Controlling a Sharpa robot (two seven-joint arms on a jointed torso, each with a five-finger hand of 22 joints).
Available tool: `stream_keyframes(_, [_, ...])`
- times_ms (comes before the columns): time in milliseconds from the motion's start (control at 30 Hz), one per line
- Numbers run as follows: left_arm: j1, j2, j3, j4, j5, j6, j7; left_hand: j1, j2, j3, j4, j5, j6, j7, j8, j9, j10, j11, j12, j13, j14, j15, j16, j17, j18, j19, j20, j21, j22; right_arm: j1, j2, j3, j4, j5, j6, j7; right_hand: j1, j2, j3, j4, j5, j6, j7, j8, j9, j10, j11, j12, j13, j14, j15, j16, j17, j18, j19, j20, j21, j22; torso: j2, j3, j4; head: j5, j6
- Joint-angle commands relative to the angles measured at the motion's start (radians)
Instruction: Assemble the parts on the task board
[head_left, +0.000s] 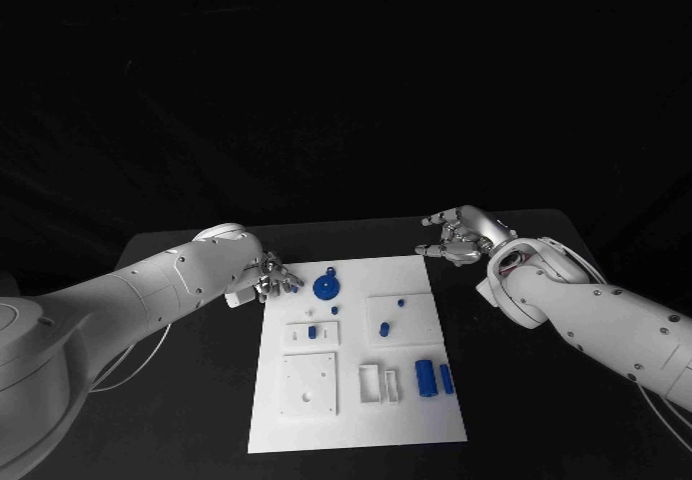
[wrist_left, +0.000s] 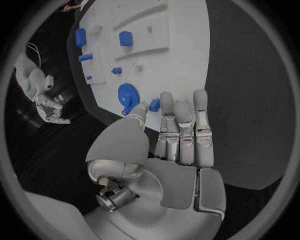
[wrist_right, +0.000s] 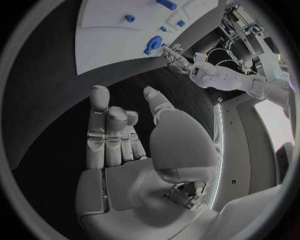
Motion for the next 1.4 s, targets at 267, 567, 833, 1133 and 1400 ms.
stream_keyframes(267, [0.000, -0.001, 0.000, 0.011, 0.045, -0.024, 0.025, 0.013, 0.026, 0.013, -0.020, 0.009, 0.004, -0.002, -0.007, 0.002, -0.005, 0.000, -0.004, -0.002, -0.004, -0.001, 0.002, -0.001, -0.008, -0.005, 0.000, -0.007, 0.018, 0.000, 0.000, 0.001, -0.001, -0.006, 0.012, -0.002, 0.003, -0.003, 0.001, 0.004, 0.003, 0.000, 0.006, 0.001, 0.001, 0.004, 0.006, 0.007, 0.000, 0.002, 0.008, 0.004, 0.000, 0.013, 0.042, 0.008, 0.007, -0.001, 0.000, -0.0005, 0.0006, 0.000, -0.003])
stream_keyframes(567, [0.000, -0.015, 0.001, 0.027, 0.073, -0.041, 0.023, 0.066, 0.059, 0.058, -0.067, 0.020, 0.008, -0.011, 0.011, 0.025, 0.005, -0.006, -0.006, -0.004, 0.003, -0.006, 0.005, 0.000, -0.008, -0.001, -0.004, -0.002, 0.019, 0.000, 0.001, 0.001, -0.005, -0.006, 0.020, -0.004, 0.003, -0.003, 0.001, 0.004, 0.003, 0.000, 0.006, 0.001, 0.001, 0.004, 0.006, 0.007, 0.000, 0.002, 0.008, 0.004, 0.000, 0.013, 0.042, 0.008, 0.007, -0.001, 0.000, -0.0001, 0.0005, 0.000, -0.004])
stream_keyframes(833, [0.001, -0.029, 0.002, 0.043, 0.085, -0.044, 0.019, 0.100, 0.075, 0.135, -0.133, 0.074, 0.009, -0.015, 0.036, 0.073, 0.020, -0.009, -0.014, -0.007, 0.011, -0.011, 0.006, 0.003, -0.008, -0.001, -0.009, 0.013, 0.020, 0.000, 0.000, 0.001, -0.007, -0.006, 0.022, -0.006, 0.004, -0.002, 0.002, 0.004, 0.009, 0.002, 0.005, 0.001, 0.002, 0.003, 0.006, 0.006, -0.001, 0.002, 0.008, 0.004, 0.000, 0.013, 0.041, 0.008, 0.007, -0.002, 0.001, 0.0007, 0.0009, 0.000, -0.004])
stream_keyframes(1133, [0.003, -0.047, 0.003, 0.074, 0.092, -0.063, 0.015, 0.066, 0.027, 0.373, -0.169, -0.079, 0.021, -0.015, 0.040, 0.131, 0.037, -0.011, -0.024, -0.008, 0.021, -0.013, 0.002, 0.008, -0.005, -0.007, -0.012, 0.041, 0.020, 0.000, -0.001, 0.001, -0.008, -0.007, 0.024, -0.007, 0.004, -0.002, 0.002, 0.004, 0.013, 0.003, 0.006, 0.001, 0.002, 0.002, 0.006, 0.005, -0.001, 0.001, 0.008, 0.004, 0.000, 0.013, 0.041, 0.008, 0.007, -0.002, 0.000, 0.0010, 0.0004, 0.002, -0.005])
stream_keyframes(1400, [0.017, -0.119, 0.005, 0.197, 0.111, -0.109, -0.011, 0.061, 0.008, 0.406, -0.160, -0.074, 0.030, -0.018, 0.046, 0.150, 0.048, -0.013, -0.026, -0.007, 0.030, -0.016, 0.002, 0.011, -0.004, -0.006, -0.015, 0.053, 0.019, 0.000, -0.004, 0.001, -0.010, -0.007, 0.024, -0.006, 0.003, -0.002, 0.003, 0.003, 0.022, 0.003, 0.005, 0.001, 0.002, 0.003, 0.006, 0.006, 0.000, 0.002, 0.008, 0.004, 0.000, 0.013, 0.041, 0.008, 0.007, -0.002, -0.005, 0.0029, 0.0081, 0.004, -0.013])
